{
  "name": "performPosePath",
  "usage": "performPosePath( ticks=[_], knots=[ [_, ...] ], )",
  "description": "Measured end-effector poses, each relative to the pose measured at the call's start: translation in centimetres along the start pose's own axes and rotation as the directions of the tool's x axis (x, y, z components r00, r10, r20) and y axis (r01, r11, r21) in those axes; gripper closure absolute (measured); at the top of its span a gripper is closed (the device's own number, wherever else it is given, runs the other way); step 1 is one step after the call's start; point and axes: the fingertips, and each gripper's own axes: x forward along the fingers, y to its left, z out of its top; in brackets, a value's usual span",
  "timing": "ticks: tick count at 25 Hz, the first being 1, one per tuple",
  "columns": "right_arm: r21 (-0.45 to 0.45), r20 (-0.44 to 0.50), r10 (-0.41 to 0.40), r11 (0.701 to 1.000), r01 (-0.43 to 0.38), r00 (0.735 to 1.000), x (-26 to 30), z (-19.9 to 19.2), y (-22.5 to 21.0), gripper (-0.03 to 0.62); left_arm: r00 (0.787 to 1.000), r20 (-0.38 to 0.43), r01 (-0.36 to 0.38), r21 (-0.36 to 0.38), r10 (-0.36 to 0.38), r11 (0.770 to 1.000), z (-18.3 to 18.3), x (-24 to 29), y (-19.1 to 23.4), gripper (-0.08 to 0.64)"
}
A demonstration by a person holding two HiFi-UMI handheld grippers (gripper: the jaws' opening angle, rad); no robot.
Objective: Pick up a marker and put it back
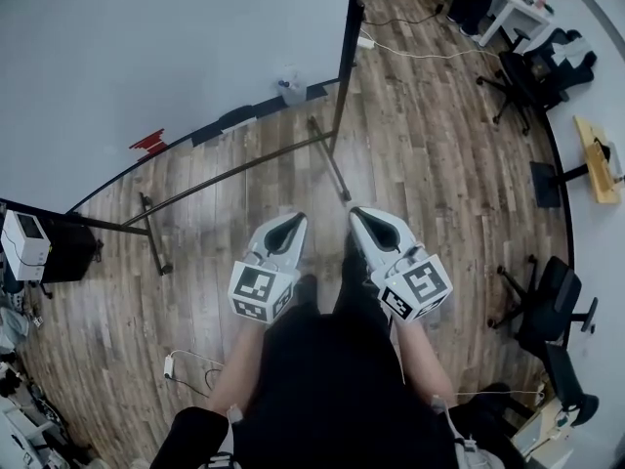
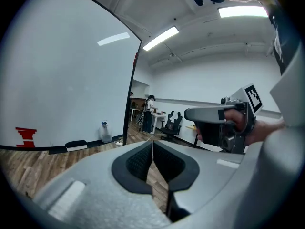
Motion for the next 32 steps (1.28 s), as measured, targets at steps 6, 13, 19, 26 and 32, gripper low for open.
performPosePath(
  ticks=[6, 13, 19, 26, 32],
  knots=[
    [-0.015, -0.017, 0.127, 0.992, -0.128, 0.992, 5.2, 1.7, -4.2, 0.589, 0.993, 0.013, -0.116, -0.025, 0.116, 0.993, 2.0, 3.6, 2.4, 0.546],
    [-0.033, -0.01, 0.274, 0.961, -0.274, 0.962, 10.8, 4.8, -10.4, 0.589, 0.966, 0.059, -0.247, -0.073, 0.251, 0.966, 5.6, 9.8, 5.8, 0.546],
    [-0.038, -0.037, 0.376, 0.925, -0.377, 0.926, 14.0, 5.5, -15.2, 0.589, 0.932, 0.07, -0.349, -0.095, 0.356, 0.932, 7.2, 15.3, 8.2, 0.546],
    [-0.05, -0.082, 0.485, 0.87, -0.49, 0.87, 15.6, 5.5, -18.9, 0.589, 0.883, 0.085, -0.446, -0.153, 0.461, 0.882, 7.6, 19.8, 9.4, 0.546],
    [-0.027, -0.106, 0.521, 0.85, -0.526, 0.847, 17.0, 4.9, -20.7, 0.589, 0.853, 0.06, -0.502, -0.184, 0.519, 0.845, 7.1, 21.0, 10.4, 0.543]
  ],
)
